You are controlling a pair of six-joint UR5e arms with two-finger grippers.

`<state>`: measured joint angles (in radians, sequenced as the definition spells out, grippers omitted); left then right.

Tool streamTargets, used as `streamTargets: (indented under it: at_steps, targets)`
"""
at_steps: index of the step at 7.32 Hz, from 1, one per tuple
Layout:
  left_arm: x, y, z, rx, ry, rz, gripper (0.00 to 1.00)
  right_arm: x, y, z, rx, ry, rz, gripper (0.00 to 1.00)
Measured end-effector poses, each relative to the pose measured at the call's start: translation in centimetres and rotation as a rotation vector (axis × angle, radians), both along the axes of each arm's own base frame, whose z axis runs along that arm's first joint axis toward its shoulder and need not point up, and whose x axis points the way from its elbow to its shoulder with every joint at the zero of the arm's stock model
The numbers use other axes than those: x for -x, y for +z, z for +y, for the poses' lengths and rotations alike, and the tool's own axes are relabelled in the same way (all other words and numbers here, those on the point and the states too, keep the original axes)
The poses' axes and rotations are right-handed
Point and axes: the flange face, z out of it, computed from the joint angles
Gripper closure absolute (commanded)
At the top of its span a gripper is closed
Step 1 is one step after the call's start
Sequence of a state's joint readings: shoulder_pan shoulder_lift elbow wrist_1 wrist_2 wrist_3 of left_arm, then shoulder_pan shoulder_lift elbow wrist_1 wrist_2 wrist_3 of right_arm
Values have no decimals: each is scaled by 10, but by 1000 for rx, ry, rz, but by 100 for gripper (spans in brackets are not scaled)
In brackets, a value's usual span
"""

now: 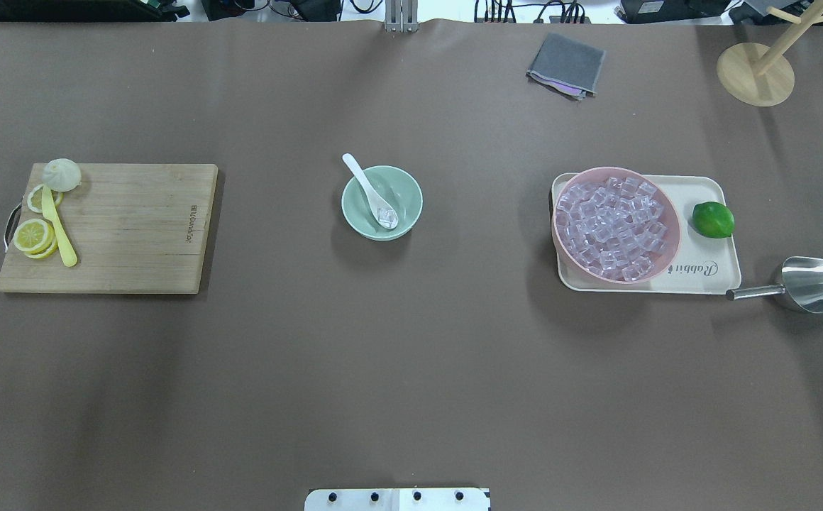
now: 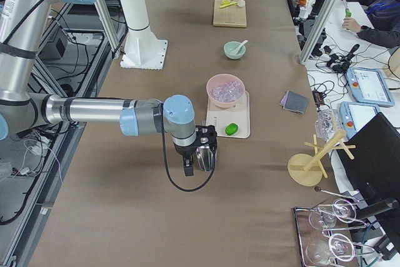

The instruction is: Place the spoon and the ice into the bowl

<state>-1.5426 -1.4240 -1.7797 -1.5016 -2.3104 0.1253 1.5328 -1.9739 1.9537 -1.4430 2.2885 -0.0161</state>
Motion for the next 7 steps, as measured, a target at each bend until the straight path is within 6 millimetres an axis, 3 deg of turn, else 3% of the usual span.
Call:
streamTargets:
  at_steps: [2, 4, 7]
  targets:
    - [6, -5, 0, -23, 0, -71, 1, 0, 13, 15, 40, -3, -4, 0]
    - [7, -19, 0, -54, -1, -91, 1, 1, 16, 17, 52, -6, -6, 0]
    - [8, -18, 2, -55, 0, -98, 1, 4, 23, 18, 67, -15, -6, 0]
